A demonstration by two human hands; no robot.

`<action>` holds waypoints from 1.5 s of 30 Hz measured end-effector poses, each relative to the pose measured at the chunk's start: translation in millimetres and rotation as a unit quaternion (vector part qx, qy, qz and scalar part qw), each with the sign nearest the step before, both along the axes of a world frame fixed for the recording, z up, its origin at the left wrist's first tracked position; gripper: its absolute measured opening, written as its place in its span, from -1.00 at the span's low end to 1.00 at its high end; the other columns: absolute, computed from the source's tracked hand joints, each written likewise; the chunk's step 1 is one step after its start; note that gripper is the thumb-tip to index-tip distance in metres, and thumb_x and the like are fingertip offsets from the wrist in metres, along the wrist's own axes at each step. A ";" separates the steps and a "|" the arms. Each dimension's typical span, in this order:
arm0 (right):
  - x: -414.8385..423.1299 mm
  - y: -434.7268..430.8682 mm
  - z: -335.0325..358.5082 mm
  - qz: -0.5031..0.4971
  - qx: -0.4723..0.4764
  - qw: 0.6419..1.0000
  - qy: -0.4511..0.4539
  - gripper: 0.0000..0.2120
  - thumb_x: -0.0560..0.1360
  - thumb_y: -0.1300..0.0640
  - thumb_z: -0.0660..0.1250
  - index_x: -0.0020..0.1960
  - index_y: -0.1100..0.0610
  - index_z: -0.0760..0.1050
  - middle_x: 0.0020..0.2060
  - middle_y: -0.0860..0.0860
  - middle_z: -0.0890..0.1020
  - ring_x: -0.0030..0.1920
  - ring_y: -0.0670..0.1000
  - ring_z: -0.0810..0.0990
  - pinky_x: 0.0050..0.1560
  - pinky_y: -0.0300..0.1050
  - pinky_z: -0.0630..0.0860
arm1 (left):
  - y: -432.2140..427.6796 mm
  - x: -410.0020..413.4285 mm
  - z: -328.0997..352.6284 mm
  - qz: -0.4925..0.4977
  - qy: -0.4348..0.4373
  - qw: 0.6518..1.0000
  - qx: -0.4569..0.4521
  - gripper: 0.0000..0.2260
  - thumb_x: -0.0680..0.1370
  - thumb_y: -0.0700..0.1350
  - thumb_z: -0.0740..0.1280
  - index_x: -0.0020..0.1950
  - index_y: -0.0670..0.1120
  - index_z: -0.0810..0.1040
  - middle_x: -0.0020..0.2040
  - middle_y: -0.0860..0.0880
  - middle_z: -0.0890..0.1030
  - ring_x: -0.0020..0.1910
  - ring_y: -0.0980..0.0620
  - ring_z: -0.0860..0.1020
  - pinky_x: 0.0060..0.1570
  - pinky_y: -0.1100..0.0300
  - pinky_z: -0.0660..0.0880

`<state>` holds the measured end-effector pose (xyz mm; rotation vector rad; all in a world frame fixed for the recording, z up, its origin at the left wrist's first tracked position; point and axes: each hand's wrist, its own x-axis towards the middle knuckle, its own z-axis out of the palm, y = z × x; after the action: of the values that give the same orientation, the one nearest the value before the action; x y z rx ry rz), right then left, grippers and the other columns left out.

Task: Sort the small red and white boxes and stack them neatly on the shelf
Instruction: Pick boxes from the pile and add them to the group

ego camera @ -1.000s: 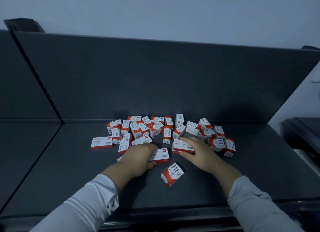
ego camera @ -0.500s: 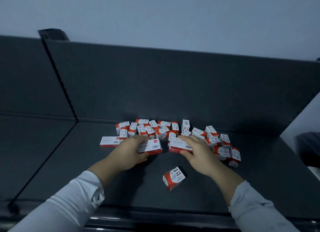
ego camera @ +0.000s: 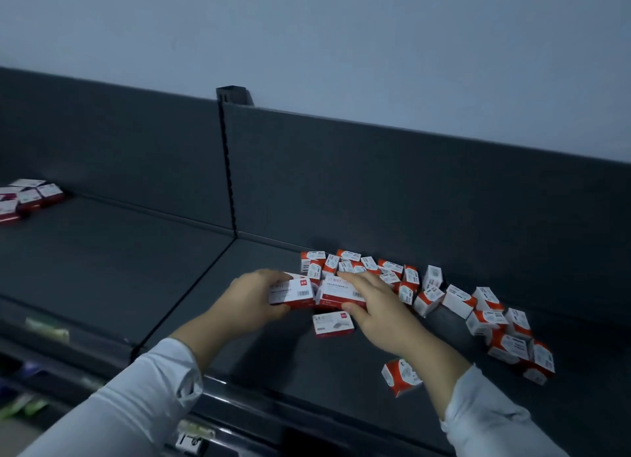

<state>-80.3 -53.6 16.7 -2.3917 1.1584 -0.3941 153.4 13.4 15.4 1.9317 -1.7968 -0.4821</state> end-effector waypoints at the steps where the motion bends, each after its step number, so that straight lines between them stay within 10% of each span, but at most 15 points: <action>1: 9.1 2.1 0.5 0.008 0.004 1.000 0.001 -0.49 0.63 0.07 0.23 0.54 -0.09 0.17 0.40 -0.16 0.30 0.40 -0.12 0.26 0.31 -0.23 0.25 | 5.0 8.8 0.8 0.006 0.002 1.000 -0.002 -0.63 0.43 -0.05 0.46 0.24 0.05 0.56 0.11 0.10 0.60 0.08 0.09 0.57 0.15 0.09 0.50; 45: 505.8 79.3 1.3 0.155 -0.062 0.983 -0.073 -0.55 0.60 0.11 0.28 0.45 0.02 0.27 0.31 -0.10 0.42 0.29 -0.09 0.32 0.27 -0.31 0.25 | 151.6 469.7 21.9 0.174 -0.021 0.984 -0.028 -0.62 0.44 0.02 0.45 0.25 0.12 0.54 0.12 0.16 0.60 0.09 0.14 0.54 0.18 0.01 0.46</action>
<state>425.5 25.7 18.0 -2.5478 0.6994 -0.5401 623.1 165.1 37.3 2.1680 -1.4342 -0.2695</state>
